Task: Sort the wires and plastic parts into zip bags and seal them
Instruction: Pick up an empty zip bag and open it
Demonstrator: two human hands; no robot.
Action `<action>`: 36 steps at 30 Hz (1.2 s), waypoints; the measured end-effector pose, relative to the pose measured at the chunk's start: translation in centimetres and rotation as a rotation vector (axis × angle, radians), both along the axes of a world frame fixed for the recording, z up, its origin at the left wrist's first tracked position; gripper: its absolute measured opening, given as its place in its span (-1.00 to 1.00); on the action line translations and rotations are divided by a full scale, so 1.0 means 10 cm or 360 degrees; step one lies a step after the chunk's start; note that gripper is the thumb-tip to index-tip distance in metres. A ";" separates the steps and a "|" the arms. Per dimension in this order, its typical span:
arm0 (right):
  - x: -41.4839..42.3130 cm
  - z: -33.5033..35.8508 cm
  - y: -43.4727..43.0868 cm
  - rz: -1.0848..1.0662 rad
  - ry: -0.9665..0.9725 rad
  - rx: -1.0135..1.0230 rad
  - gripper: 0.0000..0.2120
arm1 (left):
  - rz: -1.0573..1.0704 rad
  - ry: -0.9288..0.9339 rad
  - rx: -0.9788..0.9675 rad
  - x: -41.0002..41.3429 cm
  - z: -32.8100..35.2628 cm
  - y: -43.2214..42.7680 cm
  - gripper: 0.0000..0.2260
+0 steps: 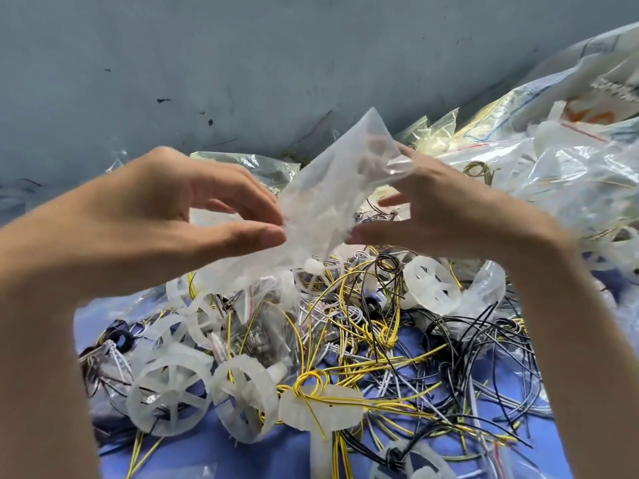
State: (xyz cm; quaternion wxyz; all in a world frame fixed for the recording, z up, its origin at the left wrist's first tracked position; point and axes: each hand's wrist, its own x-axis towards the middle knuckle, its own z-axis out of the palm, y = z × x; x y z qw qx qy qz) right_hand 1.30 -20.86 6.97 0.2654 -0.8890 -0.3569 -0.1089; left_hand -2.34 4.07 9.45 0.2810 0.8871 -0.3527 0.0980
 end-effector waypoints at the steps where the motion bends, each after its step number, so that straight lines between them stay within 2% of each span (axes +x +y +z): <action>1: -0.02 0.01 0.02 0.0049 -0.0027 0.0076 -0.68 | -0.0011 0.0021 0.0000 0.00 -0.01 0.00 -0.76; 3: -0.06 0.01 0.03 0.0022 -0.0036 0.0254 -0.82 | 0.0002 0.0176 -0.0031 0.02 -0.04 -0.01 -0.69; 5: -0.05 0.00 0.06 0.0022 -0.0142 0.0289 -0.98 | 0.0065 0.0271 -0.0043 0.05 -0.08 -0.06 -0.61; 8: -0.01 0.00 0.11 -0.0021 -0.0329 0.0366 -0.94 | 0.0169 0.0177 -0.0065 0.14 -0.15 -0.16 -0.48; 12: 0.01 0.03 0.08 -0.0056 -0.0107 0.0879 -0.82 | 0.0282 0.0057 -0.0161 0.25 -0.22 -0.26 -0.23; 13: 0.00 0.05 0.06 -0.0057 -0.0056 0.0991 -0.81 | 0.0311 0.0046 -0.0172 0.27 -0.24 -0.27 -0.22; 14: 0.01 0.06 0.06 -0.0074 -0.0033 0.1098 -0.82 | 0.0318 0.0066 -0.0212 0.29 -0.26 -0.28 -0.30; 17: 0.04 0.06 0.04 -0.0186 0.0014 0.1314 -0.83 | 0.0220 0.0196 -0.0576 0.33 -0.31 -0.34 -0.77; 18: 0.06 0.05 0.04 -0.0193 0.0070 0.1320 -0.86 | 0.0236 0.0198 -0.0729 0.35 -0.33 -0.37 -0.89; 19: 0.06 0.04 0.03 -0.0183 0.0174 0.1285 -0.89 | 0.0310 0.0159 -0.0852 0.38 -0.34 -0.40 -0.93; 20: 0.08 0.02 0.02 -0.0191 0.0289 0.1186 -0.77 | 0.0421 0.0104 -0.0948 0.41 -0.36 -0.42 -0.89; 22: 0.11 -0.01 -0.02 -0.0258 0.0462 0.0851 -0.28 | 0.0646 0.0034 -0.1115 0.46 -0.38 -0.45 -0.86; 23: 0.11 -0.03 -0.03 -0.0291 0.0505 0.0685 -0.09 | 0.0758 -0.0006 -0.1172 0.49 -0.39 -0.45 -0.86; 25: 0.12 -0.06 0.00 -0.0266 0.0574 0.0527 0.04 | 0.0969 -0.0108 -0.1220 0.53 -0.41 -0.43 -0.89; 27: 0.10 -0.07 0.02 -0.0178 0.0615 0.0534 0.03 | 0.1116 -0.0161 -0.1220 0.53 -0.41 -0.39 -0.96; 28: 0.10 -0.07 0.03 -0.0147 0.0592 0.0517 -0.02 | 0.1163 -0.0171 -0.1219 0.53 -0.41 -0.37 -0.92; 32: 0.07 -0.05 0.04 -0.0193 0.0391 0.0433 -0.36 | 0.1103 -0.0114 -0.1119 0.50 -0.38 -0.35 -0.71; 36: 0.09 -0.06 0.03 -0.0337 0.0379 0.0588 -0.53 | 0.0952 -0.0327 -0.0772 0.39 -0.36 -0.41 -0.46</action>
